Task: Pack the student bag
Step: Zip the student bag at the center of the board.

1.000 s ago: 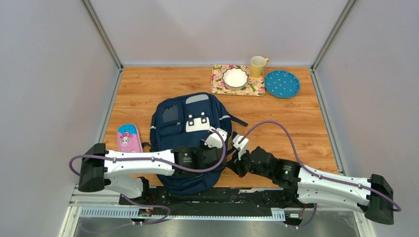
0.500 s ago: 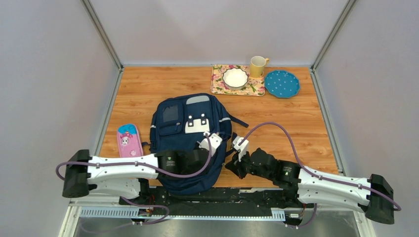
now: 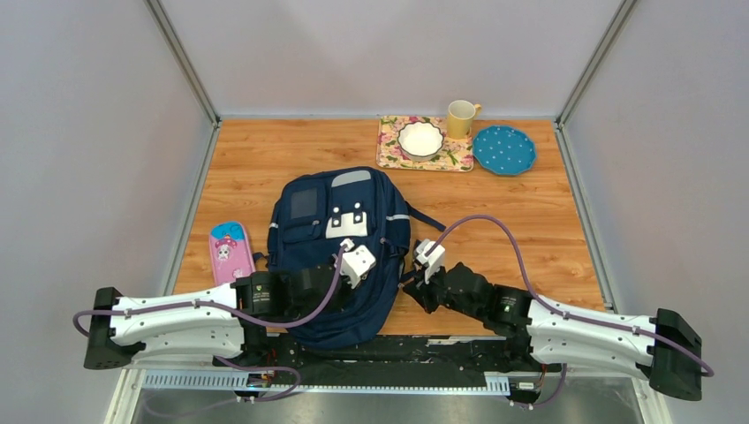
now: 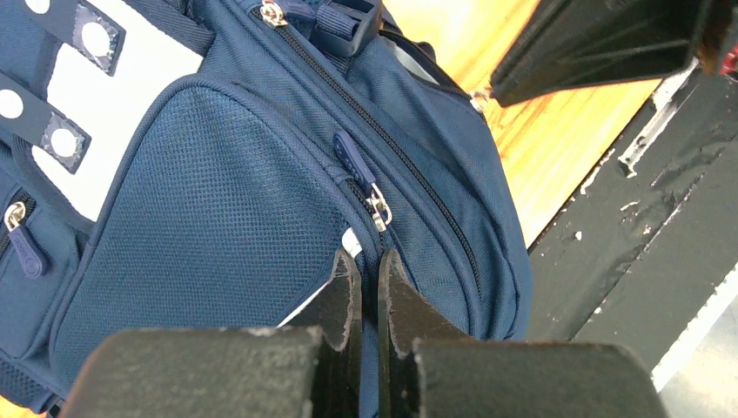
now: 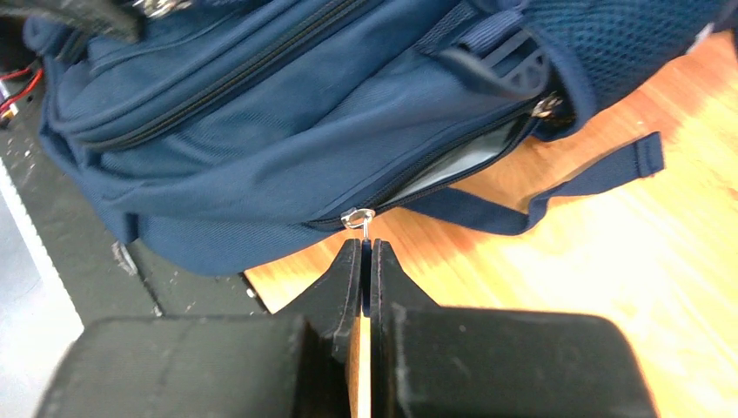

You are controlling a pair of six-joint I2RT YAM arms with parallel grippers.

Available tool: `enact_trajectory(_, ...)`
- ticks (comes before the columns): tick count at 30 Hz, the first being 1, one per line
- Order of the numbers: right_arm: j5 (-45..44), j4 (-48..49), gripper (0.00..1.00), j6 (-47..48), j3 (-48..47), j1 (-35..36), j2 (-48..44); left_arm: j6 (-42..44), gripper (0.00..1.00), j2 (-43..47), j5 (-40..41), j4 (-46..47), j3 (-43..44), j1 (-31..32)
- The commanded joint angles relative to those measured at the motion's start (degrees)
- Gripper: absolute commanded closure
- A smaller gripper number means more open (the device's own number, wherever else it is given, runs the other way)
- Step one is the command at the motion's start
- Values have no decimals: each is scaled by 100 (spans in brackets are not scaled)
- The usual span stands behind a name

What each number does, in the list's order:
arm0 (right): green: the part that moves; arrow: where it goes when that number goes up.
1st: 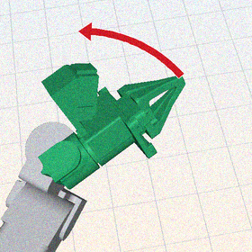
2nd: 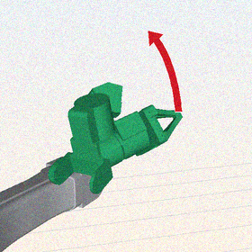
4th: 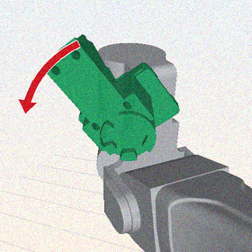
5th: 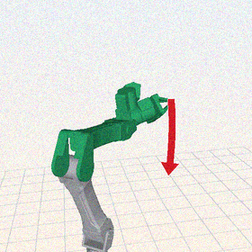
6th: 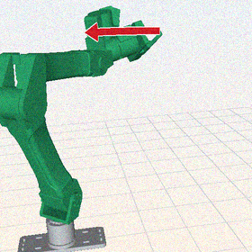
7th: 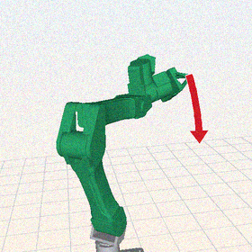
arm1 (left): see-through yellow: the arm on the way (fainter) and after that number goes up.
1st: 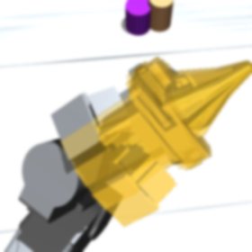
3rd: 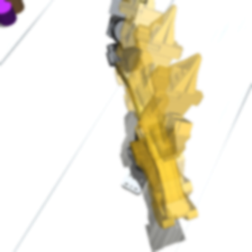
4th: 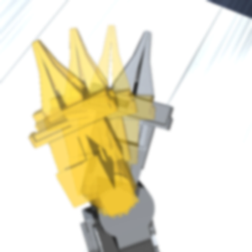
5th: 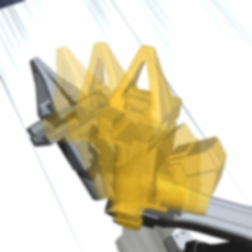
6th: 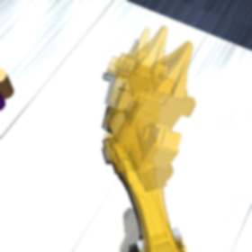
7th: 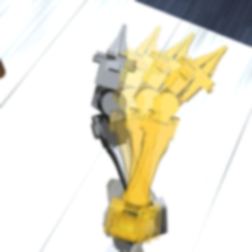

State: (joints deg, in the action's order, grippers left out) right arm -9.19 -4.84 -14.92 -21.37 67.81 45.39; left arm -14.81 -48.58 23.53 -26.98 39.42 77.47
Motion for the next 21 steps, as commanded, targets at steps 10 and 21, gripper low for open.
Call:
enact_trajectory(10, -654, 1591, 100, -64, -34, -1147, 963, 523, 100, 331, -428, -571, -145, 40)
enact_trajectory(21, -215, 1715, 100, -231, -395, -1472, 1684, 531, 100, 235, -375, -431, -127, 40)
